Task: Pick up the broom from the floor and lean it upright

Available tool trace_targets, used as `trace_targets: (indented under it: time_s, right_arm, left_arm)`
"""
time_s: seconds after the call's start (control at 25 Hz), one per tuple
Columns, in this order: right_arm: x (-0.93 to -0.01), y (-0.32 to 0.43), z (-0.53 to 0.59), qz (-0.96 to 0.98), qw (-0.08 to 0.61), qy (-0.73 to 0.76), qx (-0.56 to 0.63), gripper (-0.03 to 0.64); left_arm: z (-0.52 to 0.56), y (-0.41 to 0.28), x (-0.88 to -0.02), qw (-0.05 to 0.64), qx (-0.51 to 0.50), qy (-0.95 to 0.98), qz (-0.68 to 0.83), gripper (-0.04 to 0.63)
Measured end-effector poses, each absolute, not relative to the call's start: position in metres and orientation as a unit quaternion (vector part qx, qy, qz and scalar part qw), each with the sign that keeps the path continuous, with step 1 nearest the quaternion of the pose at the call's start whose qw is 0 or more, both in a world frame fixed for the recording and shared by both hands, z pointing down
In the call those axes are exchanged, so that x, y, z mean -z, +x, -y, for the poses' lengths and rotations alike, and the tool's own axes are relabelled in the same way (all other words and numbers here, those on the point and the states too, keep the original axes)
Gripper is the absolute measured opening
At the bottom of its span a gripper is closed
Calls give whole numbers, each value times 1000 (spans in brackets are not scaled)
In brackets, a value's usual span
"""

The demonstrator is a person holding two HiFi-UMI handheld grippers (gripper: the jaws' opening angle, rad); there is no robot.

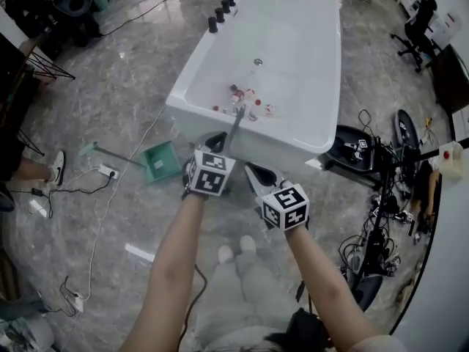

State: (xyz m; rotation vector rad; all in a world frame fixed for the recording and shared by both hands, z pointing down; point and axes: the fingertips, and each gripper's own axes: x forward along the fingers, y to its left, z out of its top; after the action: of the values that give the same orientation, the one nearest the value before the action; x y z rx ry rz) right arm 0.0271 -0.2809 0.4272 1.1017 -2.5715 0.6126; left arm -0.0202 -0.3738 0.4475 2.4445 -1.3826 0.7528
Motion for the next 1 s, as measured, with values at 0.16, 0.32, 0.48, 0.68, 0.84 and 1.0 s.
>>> trace_targets:
  time_s: [0.16, 0.32, 0.48, 0.68, 0.84, 1.0]
  right_arm:
    - [-394, 18, 263, 911, 131, 342, -188, 2]
    - [-361, 9, 250, 924, 118, 318, -174, 2]
    - [-325, 4, 234, 935, 106, 305, -149, 2]
    - [-283, -1, 224, 944, 125, 299, -61, 2]
    - [-243, -4, 220, 947, 114, 300, -7, 0]
    - [-207, -6, 215, 948, 91, 304, 12, 0]
  left_arm:
    - [342, -13, -416, 102, -251, 851, 451, 0]
    - [315, -13, -370, 90, -213, 862, 452, 0]
    - [290, -19, -328, 107, -146, 863, 471, 0]
    - [270, -21, -277, 69, -108, 872, 473, 0]
    - [259, -27, -237, 47, -67, 873, 481, 0]
    - [246, -32, -203, 30, -43, 876, 479, 0]
